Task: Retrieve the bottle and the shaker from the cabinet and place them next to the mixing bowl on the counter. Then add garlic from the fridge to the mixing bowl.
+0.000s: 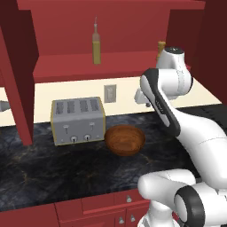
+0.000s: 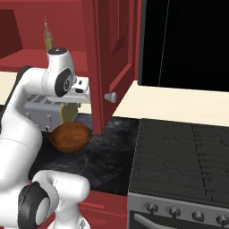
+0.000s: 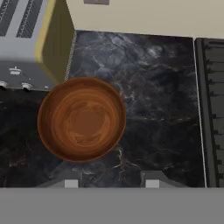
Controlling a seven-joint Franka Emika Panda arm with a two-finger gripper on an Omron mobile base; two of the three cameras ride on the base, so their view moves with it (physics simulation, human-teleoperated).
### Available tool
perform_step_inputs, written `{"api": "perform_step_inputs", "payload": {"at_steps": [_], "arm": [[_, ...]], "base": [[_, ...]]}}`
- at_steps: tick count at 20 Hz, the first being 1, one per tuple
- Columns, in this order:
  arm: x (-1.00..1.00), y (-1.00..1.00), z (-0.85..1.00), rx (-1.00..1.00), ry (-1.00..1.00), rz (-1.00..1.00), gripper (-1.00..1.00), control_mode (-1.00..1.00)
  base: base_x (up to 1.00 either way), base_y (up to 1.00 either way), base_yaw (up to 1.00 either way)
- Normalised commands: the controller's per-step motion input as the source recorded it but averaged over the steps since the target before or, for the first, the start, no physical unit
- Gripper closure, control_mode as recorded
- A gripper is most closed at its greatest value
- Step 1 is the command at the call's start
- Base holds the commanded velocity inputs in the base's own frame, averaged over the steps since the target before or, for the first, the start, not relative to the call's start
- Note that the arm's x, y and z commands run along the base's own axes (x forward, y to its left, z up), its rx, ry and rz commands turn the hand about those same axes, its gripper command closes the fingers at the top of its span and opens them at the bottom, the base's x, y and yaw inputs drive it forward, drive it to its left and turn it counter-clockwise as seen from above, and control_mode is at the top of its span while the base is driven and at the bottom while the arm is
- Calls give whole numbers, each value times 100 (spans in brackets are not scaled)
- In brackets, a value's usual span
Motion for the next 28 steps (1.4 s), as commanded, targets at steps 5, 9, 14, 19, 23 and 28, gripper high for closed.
{"api": "perform_step_inputs", "payload": {"at_steps": [5,9,14,19,23,28], "arm": [[-3,14,22,0,-24,2,-100,-100],[-3,40,56,3,-41,3,-100,-100],[0,71,68,0,-15,0,-100,-100],[0,62,79,0,-2,0,-100,-100],[3,36,62,0,-7,-5,-100,-100],[18,30,15,0,-6,-8,-100,-100]], "base": [[0,0,0],[0,0,0],[0,0,0],[0,0,0],[0,0,0],[0,0,0]]}}
